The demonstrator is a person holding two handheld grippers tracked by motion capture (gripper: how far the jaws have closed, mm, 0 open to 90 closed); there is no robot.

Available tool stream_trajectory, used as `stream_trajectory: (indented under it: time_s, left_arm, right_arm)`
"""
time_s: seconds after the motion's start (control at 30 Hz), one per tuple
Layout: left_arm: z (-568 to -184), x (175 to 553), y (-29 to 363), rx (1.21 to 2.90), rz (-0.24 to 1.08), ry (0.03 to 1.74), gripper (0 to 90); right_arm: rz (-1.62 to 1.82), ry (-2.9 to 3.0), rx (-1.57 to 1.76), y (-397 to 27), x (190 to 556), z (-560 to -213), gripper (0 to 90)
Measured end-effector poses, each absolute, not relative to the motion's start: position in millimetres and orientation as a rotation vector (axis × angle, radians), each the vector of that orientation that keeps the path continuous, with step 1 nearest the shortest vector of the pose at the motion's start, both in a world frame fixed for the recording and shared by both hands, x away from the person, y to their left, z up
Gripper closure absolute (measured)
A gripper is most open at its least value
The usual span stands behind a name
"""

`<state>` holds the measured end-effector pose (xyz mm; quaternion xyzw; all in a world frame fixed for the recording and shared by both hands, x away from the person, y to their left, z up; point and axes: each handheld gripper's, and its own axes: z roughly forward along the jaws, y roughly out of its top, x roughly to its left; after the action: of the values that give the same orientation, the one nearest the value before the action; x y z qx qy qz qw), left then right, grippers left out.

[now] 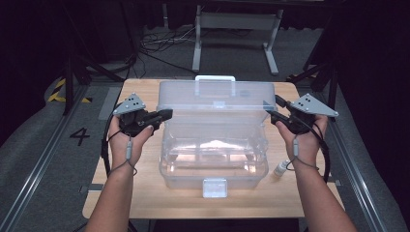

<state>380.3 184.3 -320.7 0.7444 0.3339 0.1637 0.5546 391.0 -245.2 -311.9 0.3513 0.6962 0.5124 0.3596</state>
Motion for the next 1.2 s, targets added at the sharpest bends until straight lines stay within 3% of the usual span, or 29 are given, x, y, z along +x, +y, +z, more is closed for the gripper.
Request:
stream_trajectory:
  time_s: [0.37, 1.2]
  left_arm:
    - [-321.7, 374.5, 191.3, 1.79, 0.372, 0.788, 85.4]
    - [-339.4, 335.8, 229.5, 1.91, 0.293, 0.843, 80.4]
  right_arm:
    - [1.292, 1.793, 0.923, -246.7, 390.6, -309.2, 68.9]
    - [1.343, 1.769, 0.963, -247.0, 406.9, -305.9, 69.5]
